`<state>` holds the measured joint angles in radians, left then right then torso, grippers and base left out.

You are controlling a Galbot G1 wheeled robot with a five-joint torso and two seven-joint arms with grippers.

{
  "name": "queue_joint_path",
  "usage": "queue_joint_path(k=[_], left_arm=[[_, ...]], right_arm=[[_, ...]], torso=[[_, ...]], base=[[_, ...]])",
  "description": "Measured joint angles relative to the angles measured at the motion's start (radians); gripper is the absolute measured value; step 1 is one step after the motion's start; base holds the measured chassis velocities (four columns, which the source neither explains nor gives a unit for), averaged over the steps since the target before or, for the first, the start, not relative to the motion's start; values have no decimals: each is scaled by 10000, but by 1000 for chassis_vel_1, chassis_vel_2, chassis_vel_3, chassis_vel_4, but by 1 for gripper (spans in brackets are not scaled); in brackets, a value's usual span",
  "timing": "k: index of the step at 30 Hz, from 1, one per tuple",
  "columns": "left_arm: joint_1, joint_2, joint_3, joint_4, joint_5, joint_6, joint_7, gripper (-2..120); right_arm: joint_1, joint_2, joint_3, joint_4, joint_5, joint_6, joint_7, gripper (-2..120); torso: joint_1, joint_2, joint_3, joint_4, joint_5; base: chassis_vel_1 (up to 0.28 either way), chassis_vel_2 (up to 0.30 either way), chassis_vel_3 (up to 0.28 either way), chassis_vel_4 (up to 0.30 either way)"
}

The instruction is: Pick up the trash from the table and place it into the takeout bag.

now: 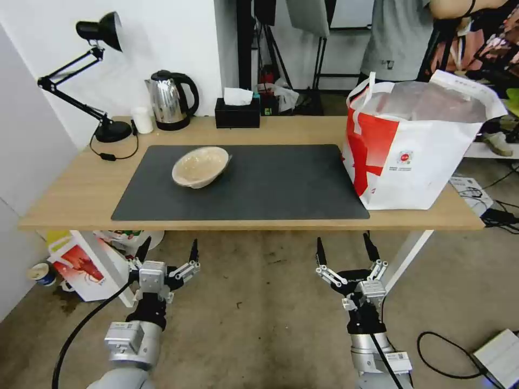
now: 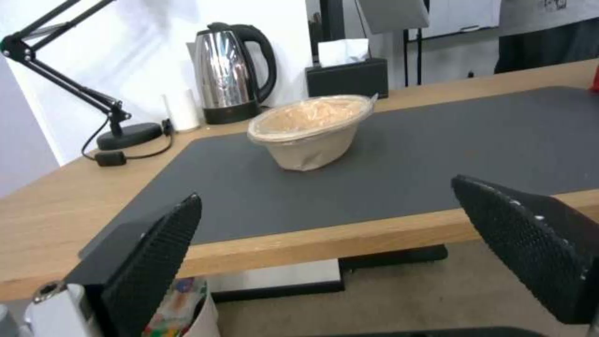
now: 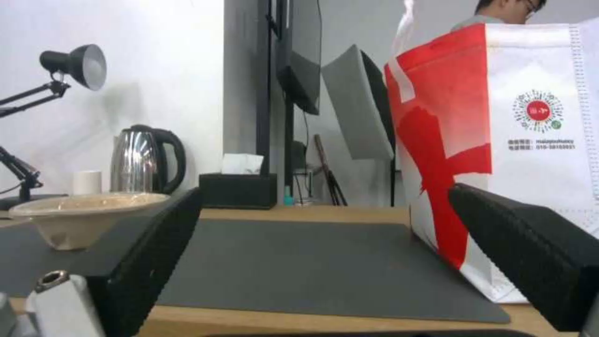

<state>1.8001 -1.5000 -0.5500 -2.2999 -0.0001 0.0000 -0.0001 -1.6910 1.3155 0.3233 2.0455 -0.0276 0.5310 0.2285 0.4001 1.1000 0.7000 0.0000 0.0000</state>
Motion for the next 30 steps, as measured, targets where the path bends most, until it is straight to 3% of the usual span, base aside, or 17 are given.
queue_joint_path(k=[30], left_arm=[[0, 0, 0, 0, 0, 0, 0, 100]], right_arm=[[-52, -16, -36, 118, -16, -202, 49, 100]], torso=[[0, 0, -1, 0, 0]], base=[[0, 0, 0, 0]])
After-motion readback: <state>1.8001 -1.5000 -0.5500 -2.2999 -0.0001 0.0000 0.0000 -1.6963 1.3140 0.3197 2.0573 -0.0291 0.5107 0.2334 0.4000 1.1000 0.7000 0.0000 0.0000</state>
